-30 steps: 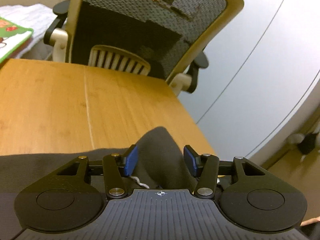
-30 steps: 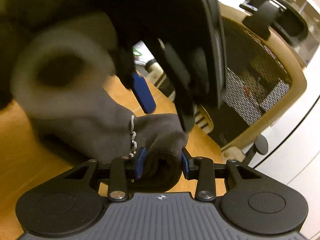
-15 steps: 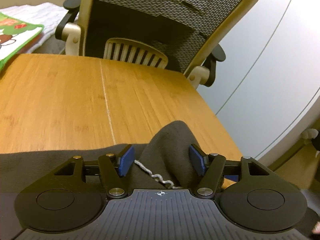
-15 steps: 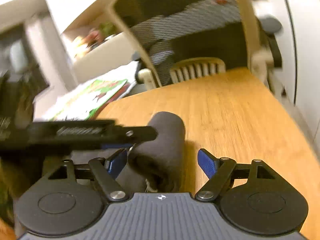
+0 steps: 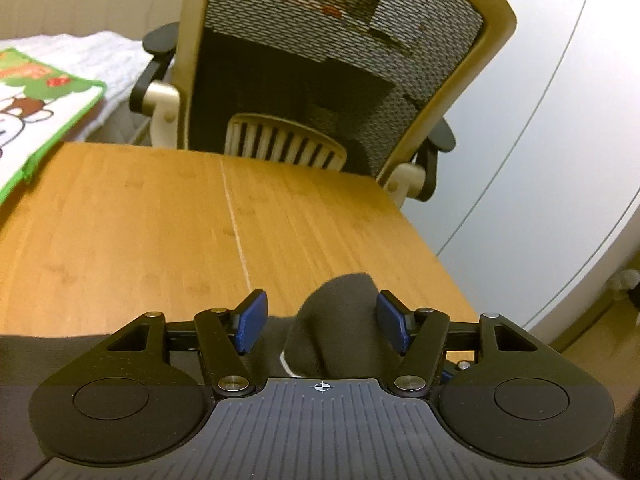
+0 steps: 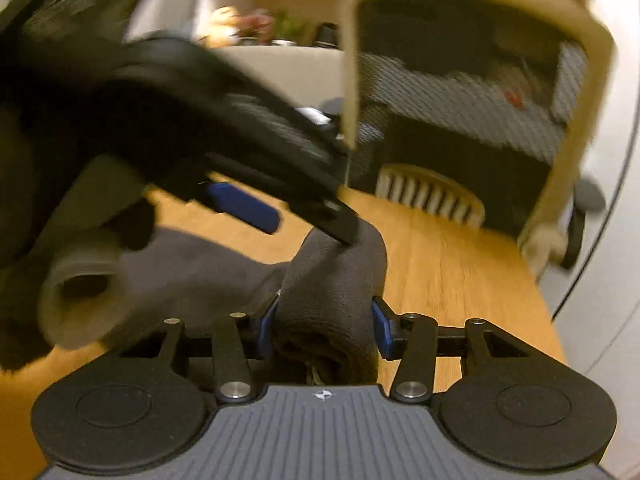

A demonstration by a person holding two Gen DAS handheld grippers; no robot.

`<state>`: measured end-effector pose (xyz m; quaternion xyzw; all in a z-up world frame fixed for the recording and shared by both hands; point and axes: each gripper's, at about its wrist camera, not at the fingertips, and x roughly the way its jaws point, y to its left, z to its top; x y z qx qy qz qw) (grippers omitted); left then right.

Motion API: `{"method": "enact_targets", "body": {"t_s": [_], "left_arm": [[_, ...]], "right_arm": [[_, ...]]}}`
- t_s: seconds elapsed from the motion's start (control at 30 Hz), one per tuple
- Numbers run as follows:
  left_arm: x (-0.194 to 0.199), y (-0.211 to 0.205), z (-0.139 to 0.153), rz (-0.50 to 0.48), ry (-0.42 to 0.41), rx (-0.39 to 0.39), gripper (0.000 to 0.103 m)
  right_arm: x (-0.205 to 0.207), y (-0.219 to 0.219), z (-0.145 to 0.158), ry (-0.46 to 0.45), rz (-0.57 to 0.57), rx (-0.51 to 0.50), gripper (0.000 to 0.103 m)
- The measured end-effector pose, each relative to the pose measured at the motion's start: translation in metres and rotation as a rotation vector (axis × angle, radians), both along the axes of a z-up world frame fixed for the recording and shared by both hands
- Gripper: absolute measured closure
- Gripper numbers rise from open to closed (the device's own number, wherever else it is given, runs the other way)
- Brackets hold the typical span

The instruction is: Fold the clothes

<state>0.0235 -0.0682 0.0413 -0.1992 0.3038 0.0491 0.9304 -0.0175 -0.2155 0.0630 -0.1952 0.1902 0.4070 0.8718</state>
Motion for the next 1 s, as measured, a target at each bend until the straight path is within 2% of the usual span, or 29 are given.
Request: {"method": "enact_targets", "body": {"t_s": [0.07, 0.13, 0.23, 0.27, 0.33, 0.43, 0.5, 0.63, 0.8, 1.0], "left_arm": [[-0.003, 0.002, -0.004, 0.013, 0.009, 0.015, 0.034], [-0.006, 0.006, -0.008, 0.026, 0.018, 0.038, 0.032], [-0.011, 0.012, -0.014, 0.044, 0.035, 0.071, 0.032], [-0.012, 0.014, -0.016, 0.046, 0.036, 0.064, 0.031], [-0.015, 0.018, -0.019, 0.052, 0.035, 0.066, 0.026], [-0.015, 0.024, -0.022, 0.059, 0.033, 0.053, 0.024], [-0.014, 0.027, -0.024, 0.058, 0.03, 0.031, 0.024], [-0.012, 0.029, -0.027, 0.06, 0.029, 0.011, 0.024], [-0.015, 0.03, -0.027, 0.064, 0.033, 0.012, 0.02], [-0.015, 0.033, -0.029, 0.067, 0.031, -0.006, 0.018]], "right_arm": [[-0.008, 0.006, -0.001, -0.038, 0.023, -0.029, 0.055], [-0.008, 0.006, 0.0, -0.027, 0.036, -0.022, 0.053], [-0.004, -0.002, 0.008, 0.048, 0.082, 0.063, 0.041], [-0.002, -0.006, 0.011, 0.085, 0.095, 0.101, 0.036], [0.005, -0.015, 0.014, 0.145, 0.087, 0.165, 0.033], [0.028, -0.03, 0.011, 0.315, 0.037, 0.276, 0.03], [0.042, -0.037, 0.004, 0.424, -0.015, 0.336, 0.024], [0.061, -0.046, -0.008, 0.607, -0.065, 0.438, 0.022], [0.064, -0.041, -0.025, 0.7, -0.066, 0.486, 0.019], [0.065, -0.054, -0.02, 0.689, -0.077, 0.547, 0.019]]}}
